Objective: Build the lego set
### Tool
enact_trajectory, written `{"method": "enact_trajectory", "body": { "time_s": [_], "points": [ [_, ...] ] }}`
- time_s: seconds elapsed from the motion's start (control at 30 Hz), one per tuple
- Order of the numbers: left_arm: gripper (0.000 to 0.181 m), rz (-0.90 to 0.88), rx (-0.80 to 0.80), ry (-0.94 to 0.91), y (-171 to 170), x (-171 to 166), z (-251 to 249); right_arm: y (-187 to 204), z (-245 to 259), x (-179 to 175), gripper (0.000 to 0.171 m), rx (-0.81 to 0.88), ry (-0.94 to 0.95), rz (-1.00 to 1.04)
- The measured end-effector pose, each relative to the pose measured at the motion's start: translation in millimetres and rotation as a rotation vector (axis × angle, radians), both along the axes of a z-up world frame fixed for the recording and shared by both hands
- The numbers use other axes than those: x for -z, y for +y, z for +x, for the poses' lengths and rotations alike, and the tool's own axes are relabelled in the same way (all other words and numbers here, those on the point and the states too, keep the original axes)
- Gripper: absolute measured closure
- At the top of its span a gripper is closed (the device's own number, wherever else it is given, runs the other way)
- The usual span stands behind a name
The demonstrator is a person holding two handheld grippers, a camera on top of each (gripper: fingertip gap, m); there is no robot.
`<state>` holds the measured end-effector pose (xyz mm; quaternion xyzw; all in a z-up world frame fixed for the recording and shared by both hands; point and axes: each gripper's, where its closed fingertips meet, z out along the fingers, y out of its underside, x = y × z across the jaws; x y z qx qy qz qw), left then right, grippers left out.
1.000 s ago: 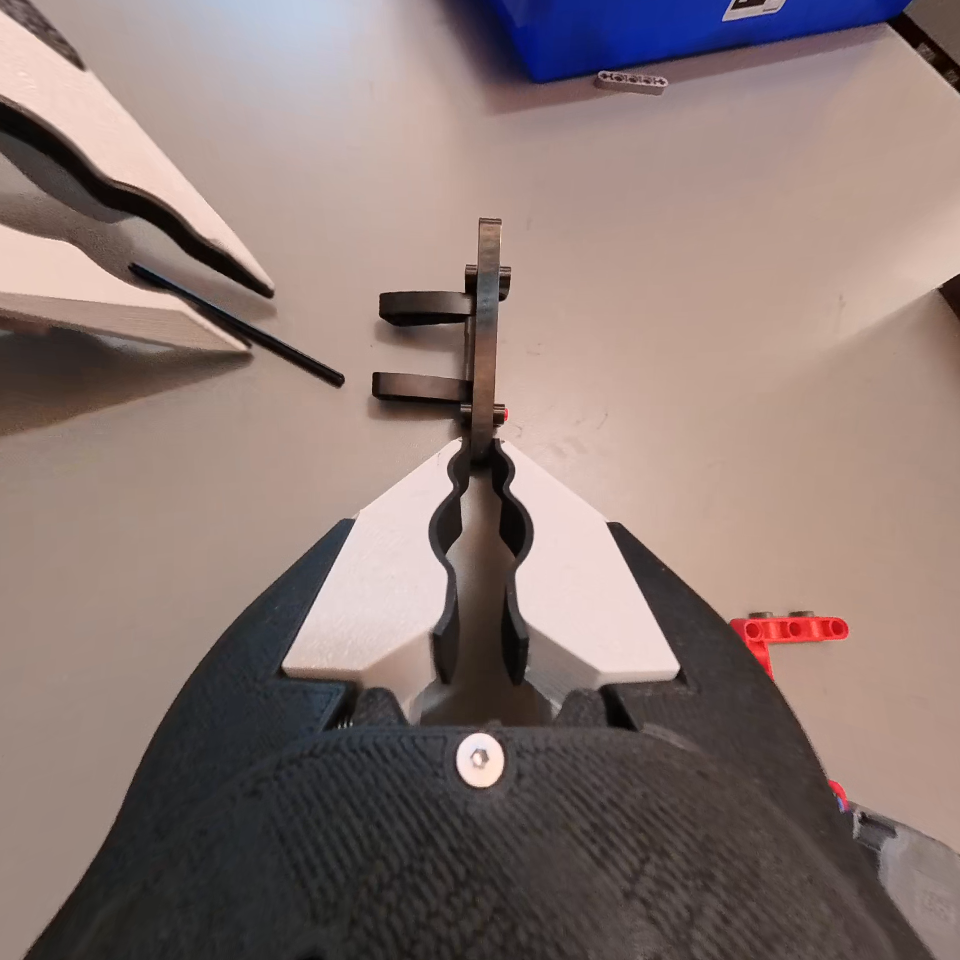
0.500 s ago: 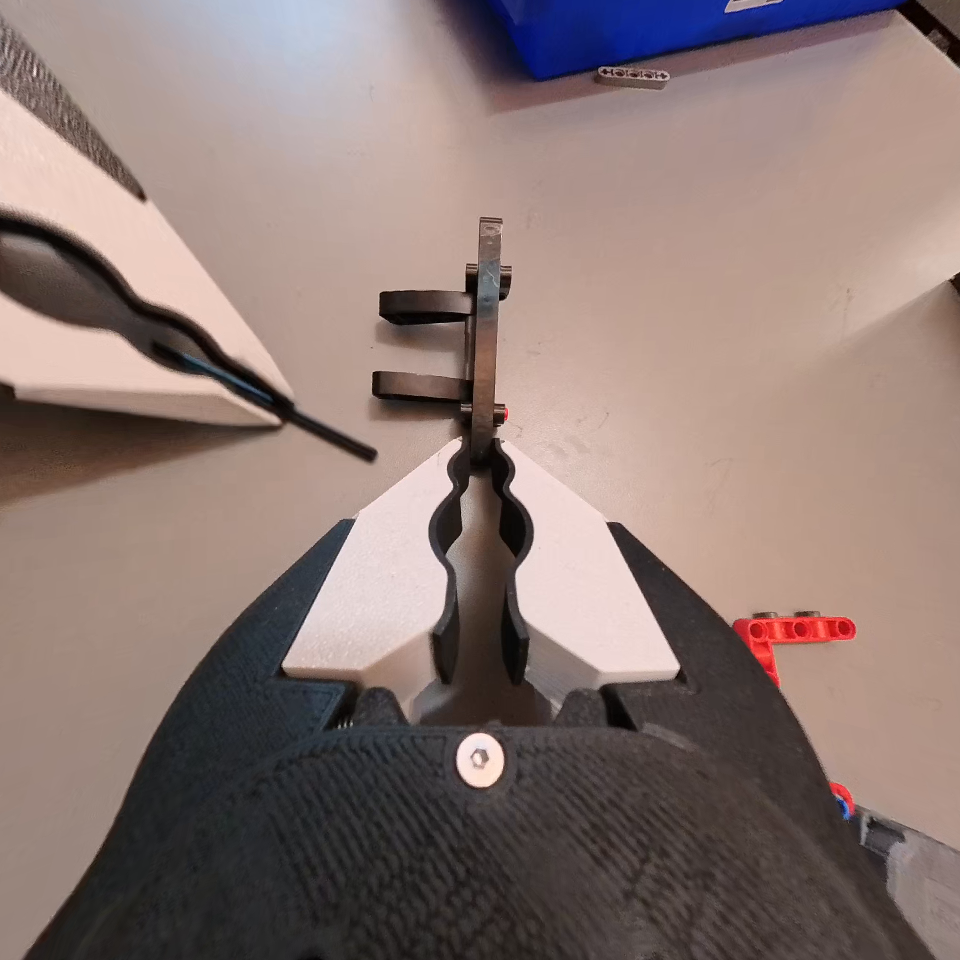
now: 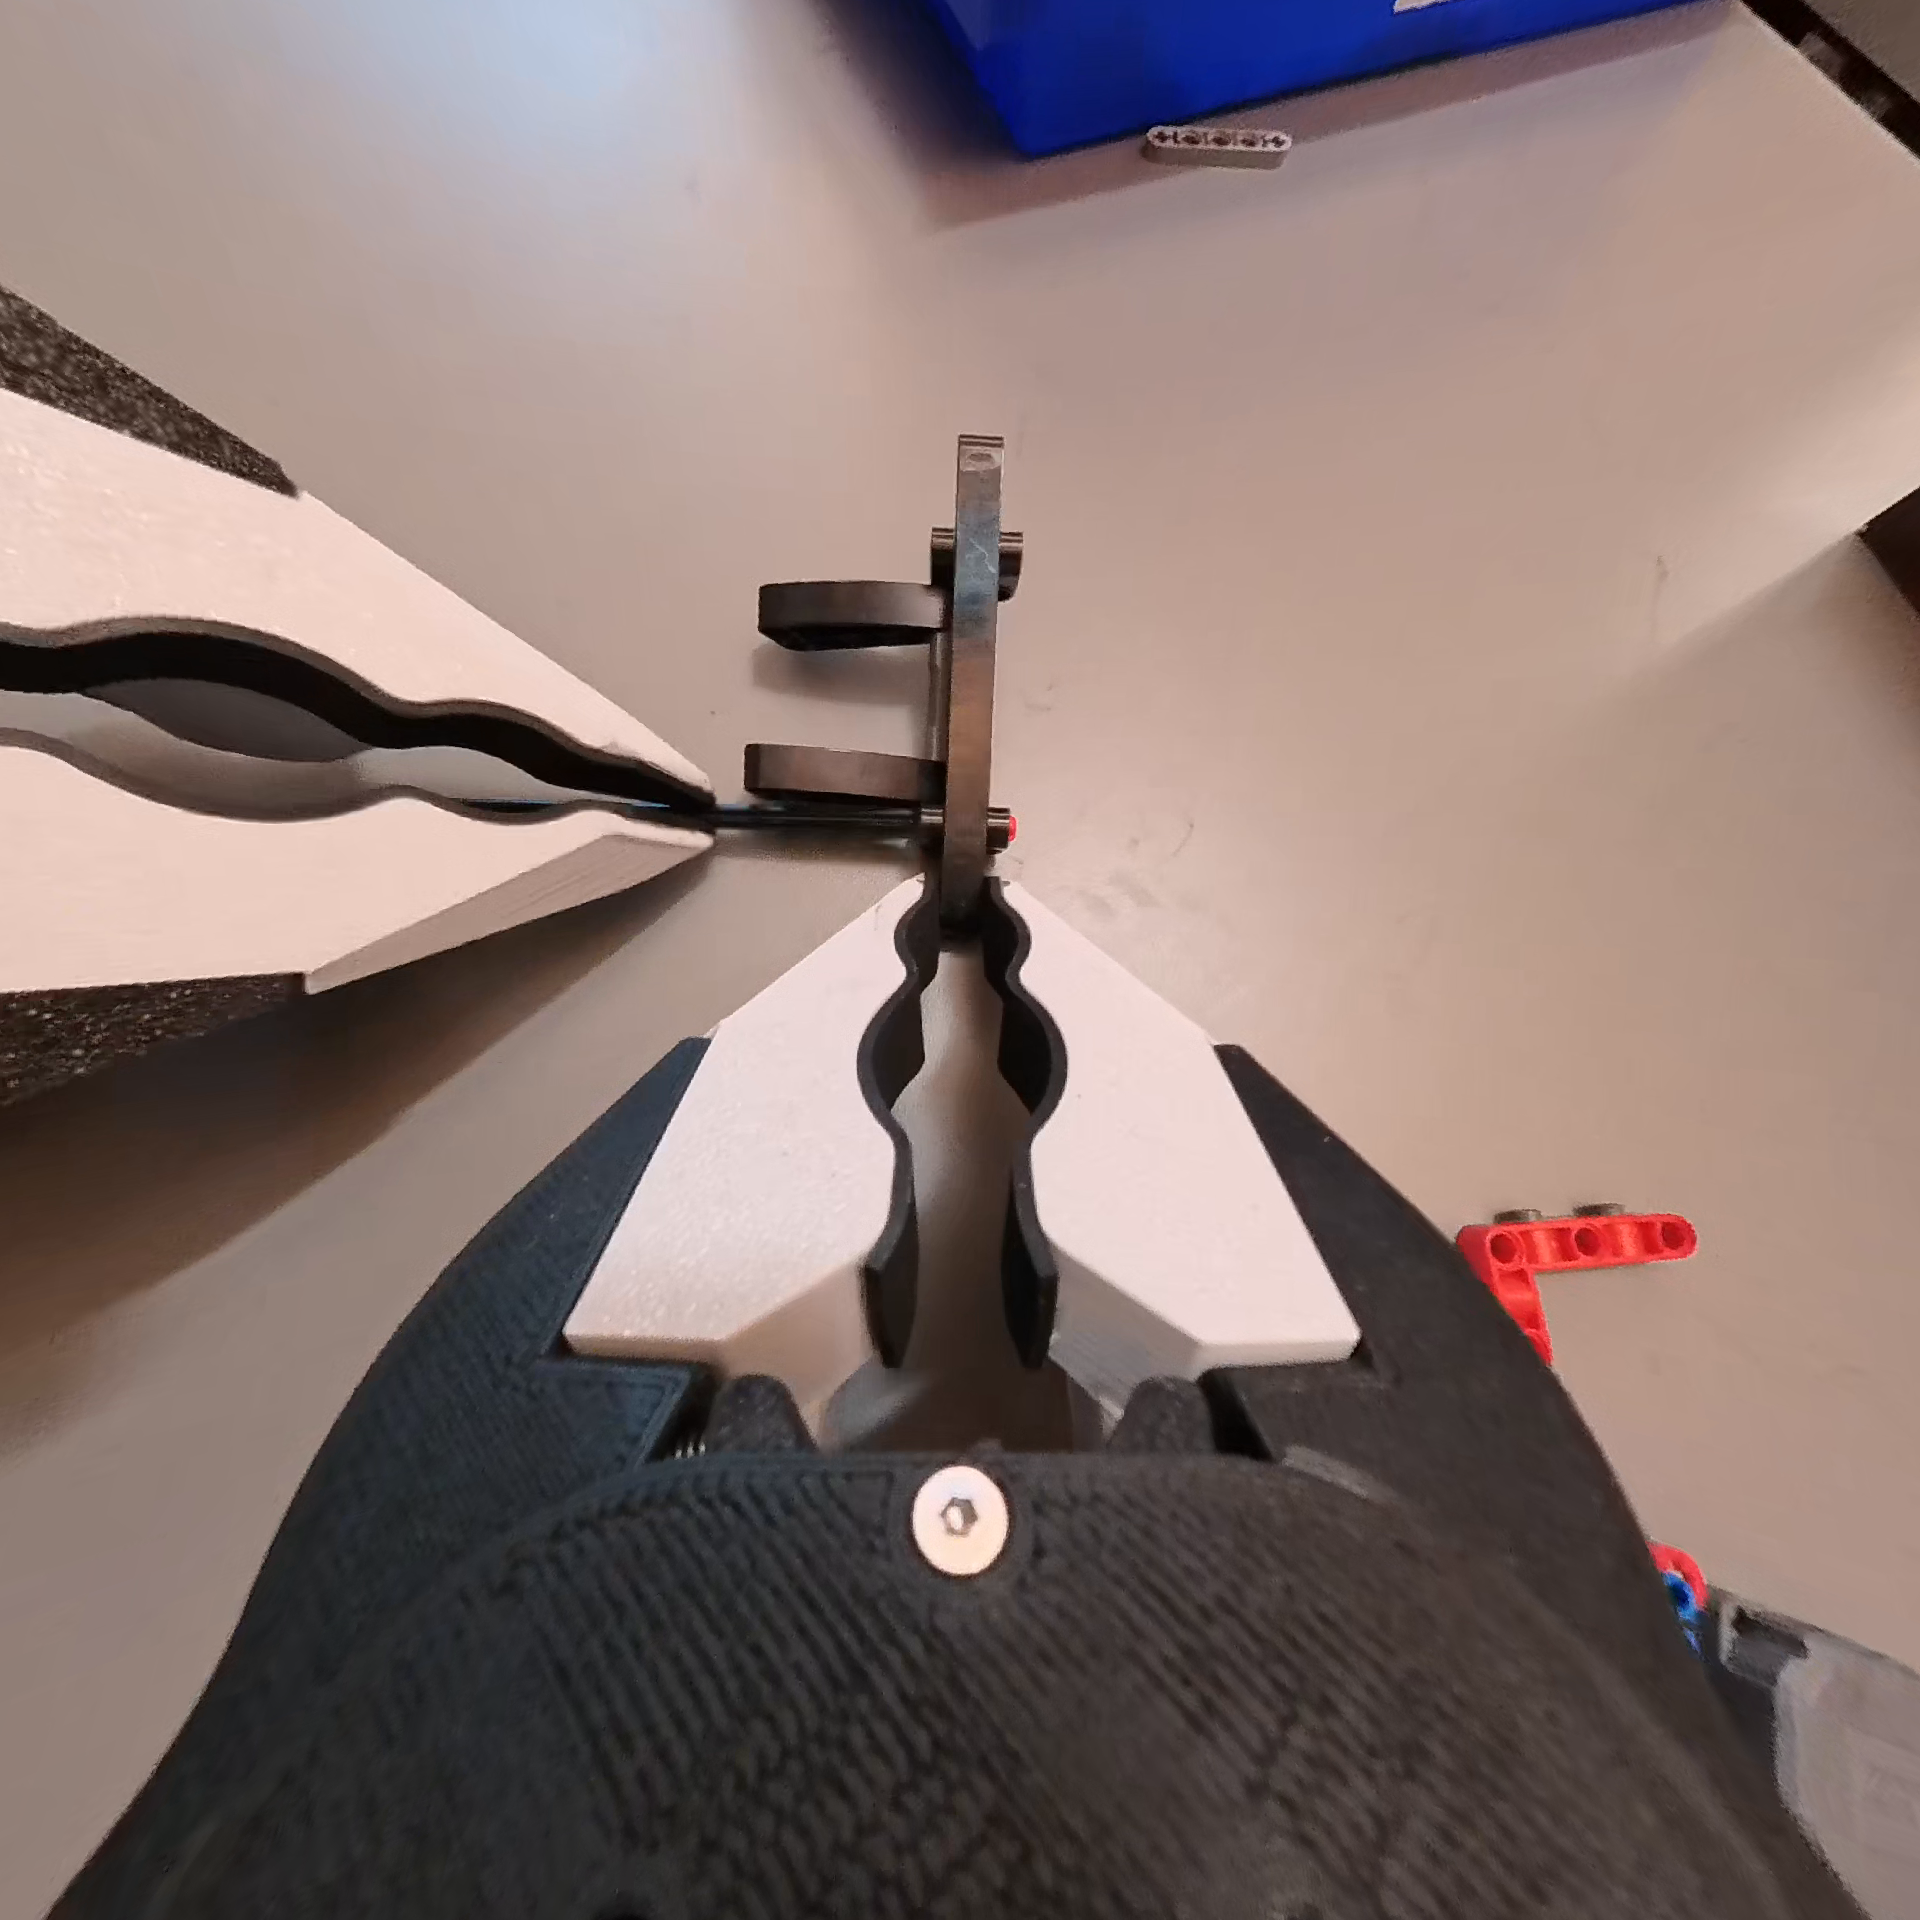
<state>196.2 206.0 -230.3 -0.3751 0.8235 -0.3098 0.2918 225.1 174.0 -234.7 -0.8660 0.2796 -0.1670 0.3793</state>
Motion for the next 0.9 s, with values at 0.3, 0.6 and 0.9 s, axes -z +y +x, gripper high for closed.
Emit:
{"method": "enact_trajectory", "body": {
  "time_s": [0.3, 0.6, 0.9],
  "points": [
    [0.18, 0.024, 0.005, -0.012, 0, -2, 2, 0, 1, 0, 0.164, -0.005, -0.044, -0.034],
    [0.181, 0.066, 0.038, -0.059, -1, -8, 3, 1, 1, 0, 0.164, -0.022, -0.013, -0.012],
    [0.181, -0.057, 0.079, -0.044, 0, -11, 6, 1, 2, 0, 0.164, -0.055, -0.006, -0.007]
  ]
}}
